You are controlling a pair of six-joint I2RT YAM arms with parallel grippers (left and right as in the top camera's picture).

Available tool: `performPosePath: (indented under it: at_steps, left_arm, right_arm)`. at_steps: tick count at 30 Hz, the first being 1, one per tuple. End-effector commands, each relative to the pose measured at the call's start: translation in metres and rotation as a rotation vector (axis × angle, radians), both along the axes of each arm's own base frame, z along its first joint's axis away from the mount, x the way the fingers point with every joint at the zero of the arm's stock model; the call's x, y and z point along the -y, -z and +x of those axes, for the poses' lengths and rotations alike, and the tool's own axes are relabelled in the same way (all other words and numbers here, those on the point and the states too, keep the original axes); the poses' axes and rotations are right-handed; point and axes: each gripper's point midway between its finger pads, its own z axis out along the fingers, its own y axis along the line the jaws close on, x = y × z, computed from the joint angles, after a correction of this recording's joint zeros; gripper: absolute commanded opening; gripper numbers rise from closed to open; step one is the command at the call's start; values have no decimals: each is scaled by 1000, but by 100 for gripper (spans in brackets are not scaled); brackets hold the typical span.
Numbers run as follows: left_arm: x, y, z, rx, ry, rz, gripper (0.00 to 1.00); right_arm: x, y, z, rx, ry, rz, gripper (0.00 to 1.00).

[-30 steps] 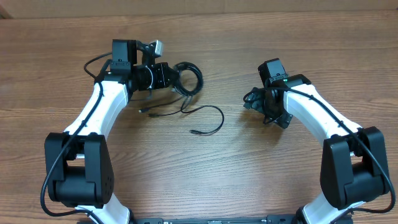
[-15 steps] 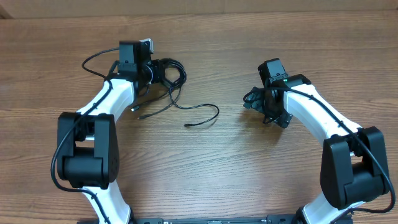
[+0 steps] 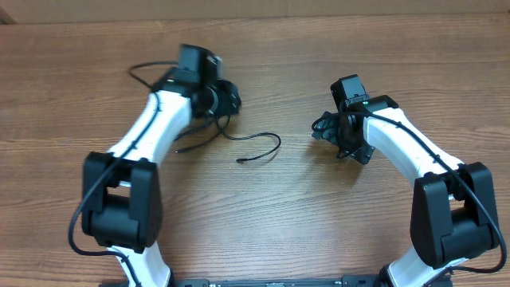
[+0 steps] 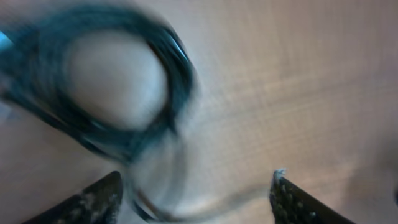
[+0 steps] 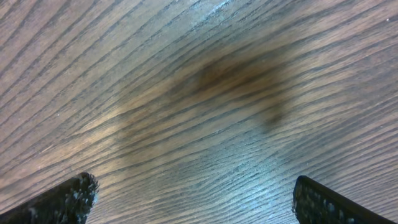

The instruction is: Untangle cables

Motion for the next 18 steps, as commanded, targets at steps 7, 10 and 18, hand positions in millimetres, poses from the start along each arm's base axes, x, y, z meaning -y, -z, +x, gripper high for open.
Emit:
performPosePath:
  at_steps: [7, 10, 18]
  left_arm:
    - [78, 4, -76, -83, 378, 66, 58]
    - [88, 6, -90, -98, 448, 85, 66]
    - [103, 11, -109, -96, 556, 110, 66]
  right_arm:
    - [1, 1, 1, 0, -3, -3, 100]
    - [1, 1, 1, 0, -3, -3, 100]
    - [1, 1, 1, 0, -3, -3, 100]
